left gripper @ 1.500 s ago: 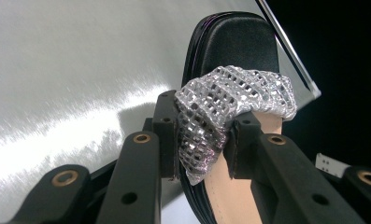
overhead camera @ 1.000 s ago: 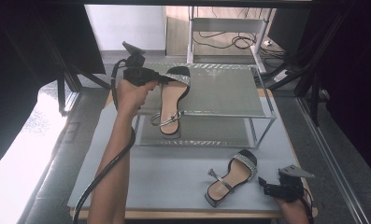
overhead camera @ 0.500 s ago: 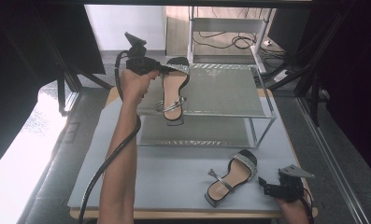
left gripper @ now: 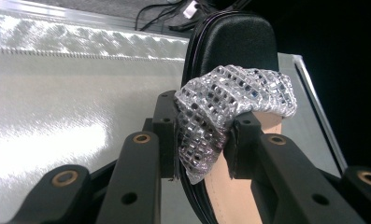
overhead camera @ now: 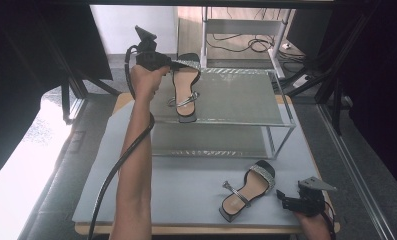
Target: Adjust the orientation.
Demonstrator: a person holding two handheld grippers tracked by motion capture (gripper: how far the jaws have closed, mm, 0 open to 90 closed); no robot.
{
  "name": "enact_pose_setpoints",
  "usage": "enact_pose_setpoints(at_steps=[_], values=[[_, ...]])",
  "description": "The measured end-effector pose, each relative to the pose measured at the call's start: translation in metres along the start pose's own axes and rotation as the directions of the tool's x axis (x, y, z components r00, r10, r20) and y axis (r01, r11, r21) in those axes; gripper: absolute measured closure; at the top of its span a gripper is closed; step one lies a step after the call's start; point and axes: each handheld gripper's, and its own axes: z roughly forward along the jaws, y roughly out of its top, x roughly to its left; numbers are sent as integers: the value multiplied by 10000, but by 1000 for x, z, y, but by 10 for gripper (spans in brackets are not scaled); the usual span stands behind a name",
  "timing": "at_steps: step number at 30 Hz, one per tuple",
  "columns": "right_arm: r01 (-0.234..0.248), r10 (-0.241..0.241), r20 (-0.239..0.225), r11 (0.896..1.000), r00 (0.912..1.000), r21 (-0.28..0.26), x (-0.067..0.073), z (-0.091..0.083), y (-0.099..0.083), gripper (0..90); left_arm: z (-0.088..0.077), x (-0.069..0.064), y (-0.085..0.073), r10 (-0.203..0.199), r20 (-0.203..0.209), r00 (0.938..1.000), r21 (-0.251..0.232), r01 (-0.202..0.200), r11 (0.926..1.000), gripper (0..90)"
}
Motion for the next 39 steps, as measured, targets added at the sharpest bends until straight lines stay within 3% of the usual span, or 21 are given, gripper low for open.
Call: enact_pose_setpoints(at_steps=[6, 17, 23, 25, 28, 35, 38, 39], values=[[0, 0, 3, 10000, 10000, -23, 0, 0, 0, 97, 16, 4, 5, 61, -523, 9986, -181, -71, 9998, 697], [6, -6, 1, 10000, 10000, -21, 0, 0, 0, 97, 47, 11, -1, 262, -765, 9967, 7, -262, 9997, 690], [31, -31, 7, 10000, 10000, -28, 0, 0, 0, 97, 60, 17, -8, 215, -753, 9969, 10, -215, 9998, 684], [29, -29, 7, 10000, 10000, -30, 0, 0, 0, 98, 60, 20, -10, 159, -549, 9984, -111, -166, 9998, 673], [43, -43, 23, 10000, 10000, -43, 0, 0, 0, 98, 58, 21, -12, 349, -155, 9993, -177, -352, 9992, 593], [36, -36, 33, 10000, 10000, -54, 0, 0, 0, 98, 47, 19, -16, 791, -9, 9969, -388, -791, 9961, 366], [39, -39, 40, 10000, 10000, -51, 0, 0, 0, 98, 37, 18, -25, 1336, 84, 9910, -403, -1332, 9903, 289], [39, -39, 39, 10000, 10000, -50, 0, 0, 0, 98, 34, 17, -28, 1333, 177, 9909, -464, -1324, 9901, 281]])
